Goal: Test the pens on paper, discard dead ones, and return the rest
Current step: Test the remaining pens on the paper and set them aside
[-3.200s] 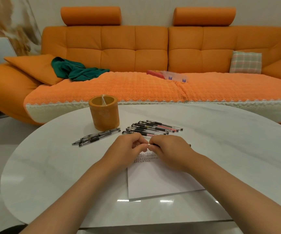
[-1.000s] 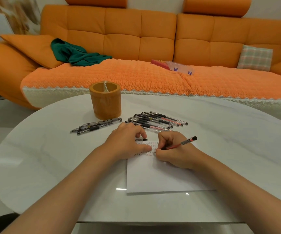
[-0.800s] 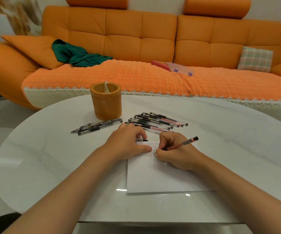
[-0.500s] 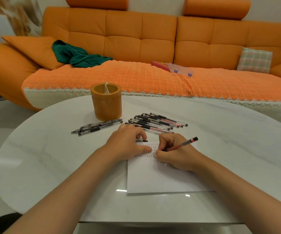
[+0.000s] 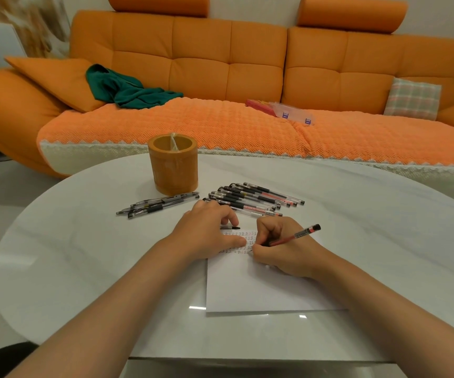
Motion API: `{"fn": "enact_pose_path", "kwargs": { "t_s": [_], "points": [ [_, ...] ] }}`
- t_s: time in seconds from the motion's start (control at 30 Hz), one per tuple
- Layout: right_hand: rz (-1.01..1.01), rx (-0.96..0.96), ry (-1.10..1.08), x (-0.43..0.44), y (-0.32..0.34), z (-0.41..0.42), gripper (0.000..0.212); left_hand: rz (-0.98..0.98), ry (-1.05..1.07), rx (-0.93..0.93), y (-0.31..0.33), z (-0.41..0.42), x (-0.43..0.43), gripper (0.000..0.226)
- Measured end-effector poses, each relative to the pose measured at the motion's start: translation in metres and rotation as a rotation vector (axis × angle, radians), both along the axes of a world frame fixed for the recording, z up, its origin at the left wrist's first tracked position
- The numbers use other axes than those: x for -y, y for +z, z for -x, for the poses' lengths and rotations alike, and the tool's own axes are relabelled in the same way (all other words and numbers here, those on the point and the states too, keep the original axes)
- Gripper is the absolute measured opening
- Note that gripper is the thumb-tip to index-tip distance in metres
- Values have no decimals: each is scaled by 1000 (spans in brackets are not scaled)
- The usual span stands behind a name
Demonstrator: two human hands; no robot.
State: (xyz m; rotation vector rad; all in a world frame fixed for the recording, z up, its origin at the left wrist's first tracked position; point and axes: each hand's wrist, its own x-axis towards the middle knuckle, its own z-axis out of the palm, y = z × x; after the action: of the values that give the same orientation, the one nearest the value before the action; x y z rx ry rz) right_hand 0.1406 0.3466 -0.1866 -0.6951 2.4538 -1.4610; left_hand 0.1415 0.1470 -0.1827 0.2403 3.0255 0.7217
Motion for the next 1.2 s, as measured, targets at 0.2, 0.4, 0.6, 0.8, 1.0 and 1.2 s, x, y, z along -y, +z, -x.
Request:
{"fn": "enact_pose_path", "kwargs": {
  "t_s": [0.2, 0.4, 0.6, 0.8, 1.0, 1.2],
  "points": [
    [11, 6, 13, 1, 0, 0, 18, 8, 2, -1, 0, 0, 0, 42],
    [26, 42, 21, 0, -1, 1, 18, 7, 8, 5, 0, 0, -1, 43],
    [283, 172, -130, -6, -1, 7, 11, 2, 5, 3, 1, -1, -1, 42],
    [225, 33, -117, -8, 9, 9, 35, -48, -28, 18, 3, -1, 4, 37],
    [457, 342, -149, -4, 29, 16, 43, 46, -40, 14, 9, 0, 21, 35],
    [-25, -53, -178, -1, 25, 22, 23, 9, 24, -60, 4, 0, 23, 12]
  ]
}}
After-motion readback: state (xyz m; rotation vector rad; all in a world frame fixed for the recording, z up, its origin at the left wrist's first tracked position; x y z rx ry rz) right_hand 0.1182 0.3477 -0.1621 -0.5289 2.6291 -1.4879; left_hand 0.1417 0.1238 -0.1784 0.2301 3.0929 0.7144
